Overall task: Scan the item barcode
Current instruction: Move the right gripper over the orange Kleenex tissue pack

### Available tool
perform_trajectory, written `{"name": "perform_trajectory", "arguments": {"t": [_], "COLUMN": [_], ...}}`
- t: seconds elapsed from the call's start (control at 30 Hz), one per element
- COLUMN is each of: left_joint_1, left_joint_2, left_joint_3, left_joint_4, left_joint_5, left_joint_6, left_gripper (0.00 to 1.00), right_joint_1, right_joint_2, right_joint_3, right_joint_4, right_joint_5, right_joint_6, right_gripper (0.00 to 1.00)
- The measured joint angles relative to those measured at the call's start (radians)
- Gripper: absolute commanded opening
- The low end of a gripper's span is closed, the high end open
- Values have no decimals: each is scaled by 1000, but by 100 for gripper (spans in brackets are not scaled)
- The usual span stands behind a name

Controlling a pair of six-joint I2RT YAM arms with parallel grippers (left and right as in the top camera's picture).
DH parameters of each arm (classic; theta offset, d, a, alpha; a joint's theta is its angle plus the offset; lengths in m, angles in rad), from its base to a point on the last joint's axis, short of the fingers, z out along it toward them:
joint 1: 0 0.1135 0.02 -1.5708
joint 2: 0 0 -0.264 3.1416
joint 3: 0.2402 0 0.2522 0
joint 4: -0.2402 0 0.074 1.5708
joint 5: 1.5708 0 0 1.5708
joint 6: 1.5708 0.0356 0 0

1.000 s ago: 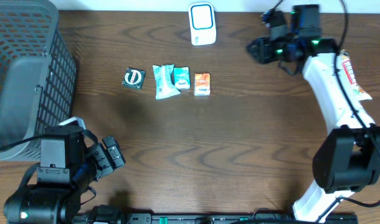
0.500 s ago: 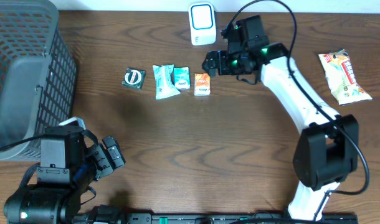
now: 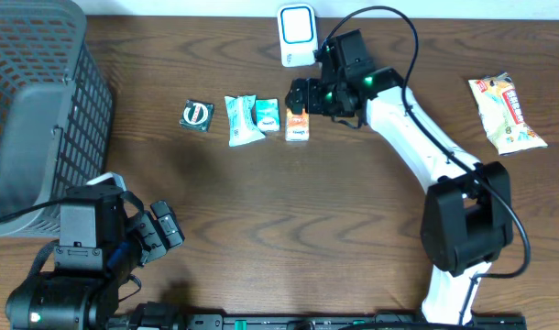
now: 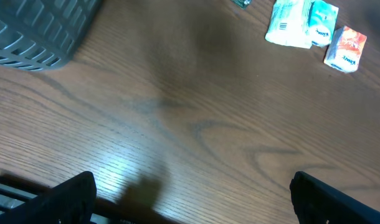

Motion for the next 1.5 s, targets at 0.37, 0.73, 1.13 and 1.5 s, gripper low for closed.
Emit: {"name": "perform_trajectory", "arguments": {"t": [0.37, 0.73, 1.13, 1.5], "left_joint_1": [0, 0, 0, 0], "left_joint_2": [0, 0, 0, 0], "left_joint_3": [0, 0, 0, 0], "left_joint_4": [0, 0, 0, 0], "left_joint_5": [0, 0, 0, 0], "left_joint_6": [0, 0, 0, 0], "left_gripper": [98, 98, 97, 98], "right_joint_1": [5, 5, 5, 6], "right_joint_2": [69, 142, 146, 148], "right_joint_3": [-1, -2, -2, -2], "right_joint_4": [6, -16, 6, 59], "right_joint_5": [9, 16, 7, 2], "right_joint_6": [43, 48, 55, 79], "right_gripper": [67, 78, 61, 53]}}
